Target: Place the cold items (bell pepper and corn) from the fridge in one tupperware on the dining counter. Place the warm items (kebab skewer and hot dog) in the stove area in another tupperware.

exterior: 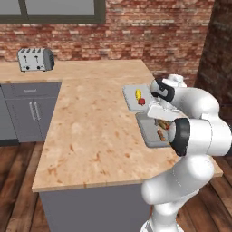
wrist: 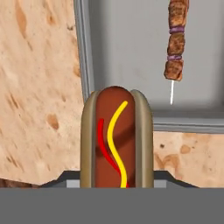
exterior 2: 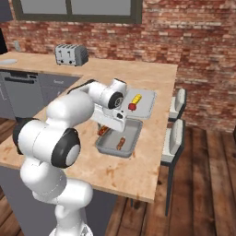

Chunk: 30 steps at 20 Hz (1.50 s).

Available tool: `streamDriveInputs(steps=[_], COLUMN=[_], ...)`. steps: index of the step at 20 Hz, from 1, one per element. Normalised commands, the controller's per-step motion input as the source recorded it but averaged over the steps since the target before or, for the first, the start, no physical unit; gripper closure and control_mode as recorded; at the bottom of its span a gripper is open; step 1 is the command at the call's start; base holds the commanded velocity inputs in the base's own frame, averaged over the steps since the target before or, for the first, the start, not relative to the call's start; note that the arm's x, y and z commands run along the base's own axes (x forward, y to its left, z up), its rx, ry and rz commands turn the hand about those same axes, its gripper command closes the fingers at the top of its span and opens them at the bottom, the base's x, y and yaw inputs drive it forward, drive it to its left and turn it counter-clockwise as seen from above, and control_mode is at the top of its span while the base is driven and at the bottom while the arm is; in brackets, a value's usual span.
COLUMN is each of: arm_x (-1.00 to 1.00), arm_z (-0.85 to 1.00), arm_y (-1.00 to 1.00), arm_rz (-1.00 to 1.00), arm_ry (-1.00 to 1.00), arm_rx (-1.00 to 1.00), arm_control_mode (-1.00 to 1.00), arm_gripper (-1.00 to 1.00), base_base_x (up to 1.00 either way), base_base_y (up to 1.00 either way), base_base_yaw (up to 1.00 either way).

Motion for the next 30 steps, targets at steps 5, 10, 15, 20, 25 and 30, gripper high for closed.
streamDriveInputs(steps=[5,10,15,20,25,30], arm_x=[0.58,0.62,0.45,0.31,0.22,0.02], arm_z=[-0.43,-0.37,-0.41,-0.29,-0.32,-0.36], arm_y=[-0.19,-0.08,0.00,0.00,-0.03,-0.06], arm_rz=[0.00,0.00,0.00,0.00,0.00,0.00], arm_ry=[0.00,0.03,0.04,0.06,0.02,0.00], arm_rx=[-0.19,-0.17,-0.12,0.00,0.00,0.00], arm_control_mode=[-1.00,-1.00,-1.00,-1.00,-1.00,-1.00], arm_gripper=[1.00,1.00,1.00,1.00,1.00,1.00], base_base_x=[0.00,0.00,0.00,0.00,0.00,0.00], base_base_y=[0.00,0.00,0.00,0.00,0.00,0.00], base_base_yaw=[0.00,0.00,0.00,0.00,0.00,0.00])
